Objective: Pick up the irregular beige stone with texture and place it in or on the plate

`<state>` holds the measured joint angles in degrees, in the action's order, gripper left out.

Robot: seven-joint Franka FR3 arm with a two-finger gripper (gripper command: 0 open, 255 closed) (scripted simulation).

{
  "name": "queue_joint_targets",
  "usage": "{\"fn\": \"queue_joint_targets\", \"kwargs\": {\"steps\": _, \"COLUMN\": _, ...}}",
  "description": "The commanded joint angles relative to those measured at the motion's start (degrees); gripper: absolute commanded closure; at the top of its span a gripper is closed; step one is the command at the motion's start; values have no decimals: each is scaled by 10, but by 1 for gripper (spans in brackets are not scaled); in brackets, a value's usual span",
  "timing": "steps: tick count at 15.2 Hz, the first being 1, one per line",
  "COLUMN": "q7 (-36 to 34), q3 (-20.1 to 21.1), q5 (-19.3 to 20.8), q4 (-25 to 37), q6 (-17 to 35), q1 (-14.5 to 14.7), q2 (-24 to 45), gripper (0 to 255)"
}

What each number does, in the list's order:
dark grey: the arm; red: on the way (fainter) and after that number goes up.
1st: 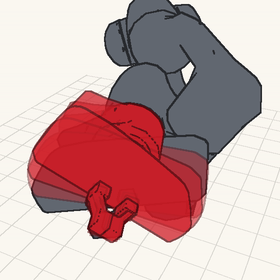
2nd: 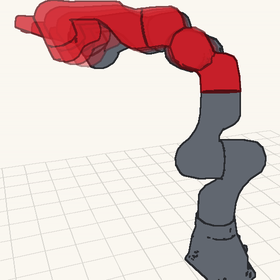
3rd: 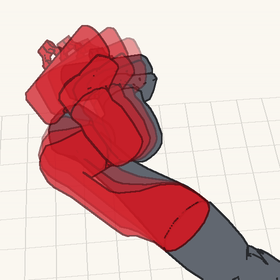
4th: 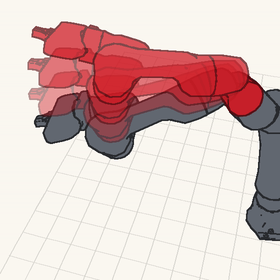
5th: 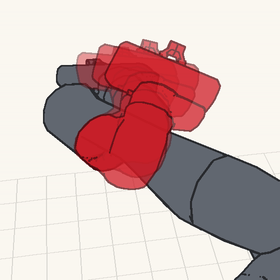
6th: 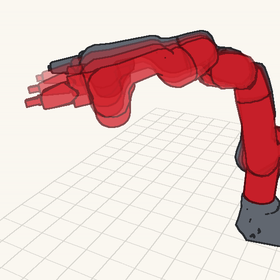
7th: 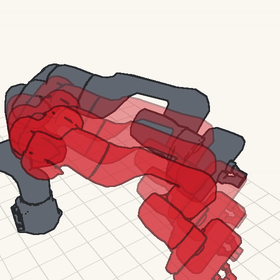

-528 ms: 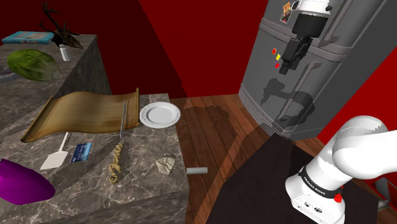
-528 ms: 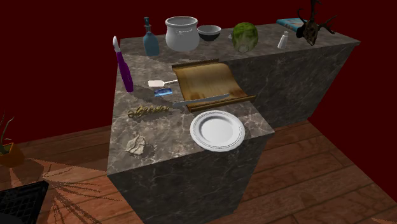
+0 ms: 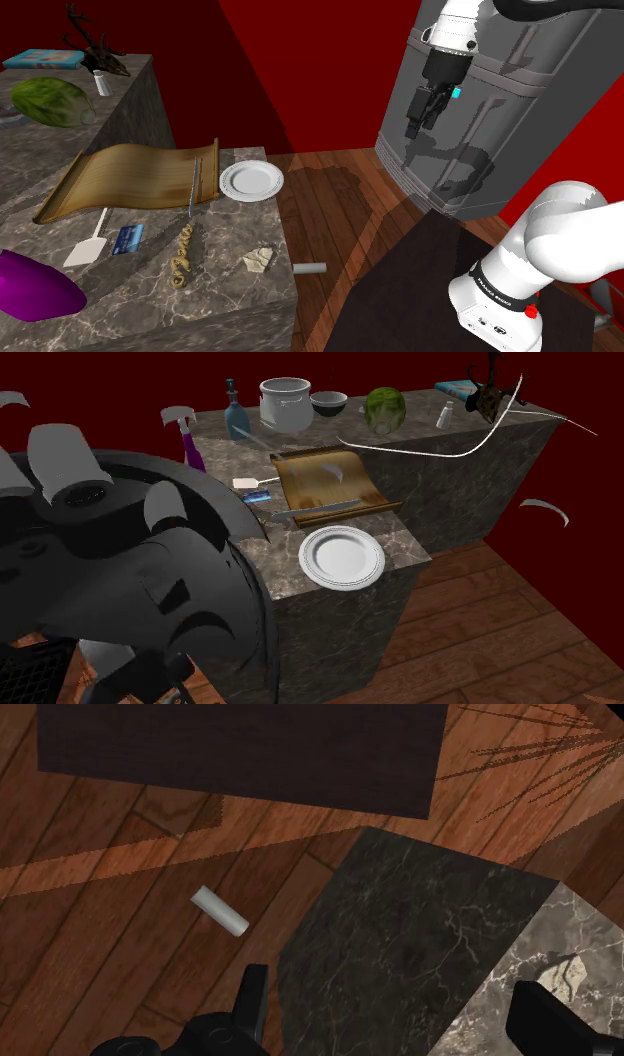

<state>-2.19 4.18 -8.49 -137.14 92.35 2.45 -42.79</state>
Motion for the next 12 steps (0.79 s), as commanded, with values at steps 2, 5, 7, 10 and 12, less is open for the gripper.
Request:
{"fn": "queue_joint_targets", "kwargs": {"steps": 2, "q7": -16, "q3": 26, "q5": -21, "q4": -15, "q6": 50, "q1": 13, "q2": 30, "gripper": 0}}
{"fn": "queue_joint_targets", "kwargs": {"steps": 5, "q7": -31, "q3": 51, "q5": -39, "q4": -24, "q6": 100, "q1": 25, "q2": 66, "gripper": 0}}
{"fn": "queue_joint_targets", "kwargs": {"steps": 7, "q7": -40, "q3": 68, "q5": -50, "q4": -27, "q6": 134, "q1": 33, "q2": 93, "gripper": 0}}
{"fn": "queue_joint_targets", "kwargs": {"steps": 10, "q7": -54, "q3": 93, "q5": -63, "q4": -25, "q6": 183, "q1": 43, "q2": 139, "gripper": 0}}
{"fn": "queue_joint_targets", "kwargs": {"steps": 12, "q7": -64, "q3": 110, "q5": -69, "q4": -20, "q6": 215, "q1": 49, "q2": 172, "gripper": 0}}
